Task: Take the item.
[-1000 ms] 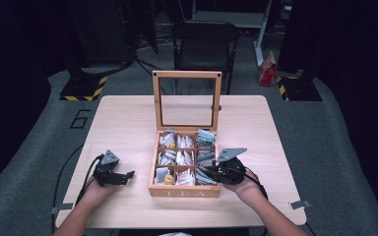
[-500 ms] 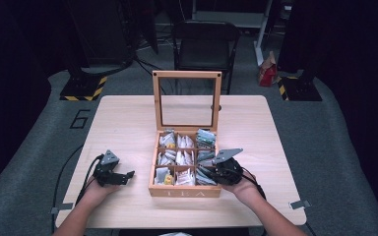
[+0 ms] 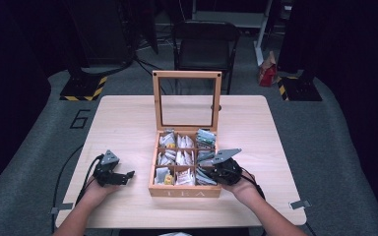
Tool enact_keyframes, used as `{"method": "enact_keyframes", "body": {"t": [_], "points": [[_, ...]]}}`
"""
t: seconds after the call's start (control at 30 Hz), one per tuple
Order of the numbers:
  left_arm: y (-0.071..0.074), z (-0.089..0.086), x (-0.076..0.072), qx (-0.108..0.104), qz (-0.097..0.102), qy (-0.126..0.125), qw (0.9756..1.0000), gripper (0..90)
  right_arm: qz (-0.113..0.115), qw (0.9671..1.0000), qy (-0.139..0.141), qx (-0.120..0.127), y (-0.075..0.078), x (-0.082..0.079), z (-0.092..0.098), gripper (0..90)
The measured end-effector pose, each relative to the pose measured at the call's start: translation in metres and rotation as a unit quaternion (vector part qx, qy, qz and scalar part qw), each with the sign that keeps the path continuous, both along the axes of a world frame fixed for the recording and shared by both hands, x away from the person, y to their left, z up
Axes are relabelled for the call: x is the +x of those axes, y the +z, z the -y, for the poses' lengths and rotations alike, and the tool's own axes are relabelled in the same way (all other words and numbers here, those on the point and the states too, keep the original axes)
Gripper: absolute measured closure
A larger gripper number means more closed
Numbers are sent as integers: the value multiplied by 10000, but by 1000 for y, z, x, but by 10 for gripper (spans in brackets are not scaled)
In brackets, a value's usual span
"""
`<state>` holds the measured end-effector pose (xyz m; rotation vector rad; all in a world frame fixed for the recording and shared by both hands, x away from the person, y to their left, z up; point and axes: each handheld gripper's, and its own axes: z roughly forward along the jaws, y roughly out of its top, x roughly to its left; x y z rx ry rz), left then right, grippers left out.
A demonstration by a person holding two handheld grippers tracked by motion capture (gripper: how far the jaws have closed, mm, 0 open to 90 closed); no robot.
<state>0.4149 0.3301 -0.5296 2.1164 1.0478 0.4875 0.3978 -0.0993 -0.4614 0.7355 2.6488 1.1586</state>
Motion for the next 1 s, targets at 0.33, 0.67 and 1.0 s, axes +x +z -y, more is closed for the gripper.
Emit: {"method": "enact_keyframes", "body": {"t": [0.33, 0.67, 1.0], "points": [[0, 0, 0, -2, -1, 3, 10000, 118, 19, 10000, 49, -9, 1, 1, -2, 900], [0, 0, 0, -2, -5, 0, 10000, 118, 41, 10000, 56, 57, 6, 1, 0, 900], [0, 0, 0, -7, 8, 2, 10000, 118, 150, 9997, 33, 212, 28, -2, 2, 900]]}}
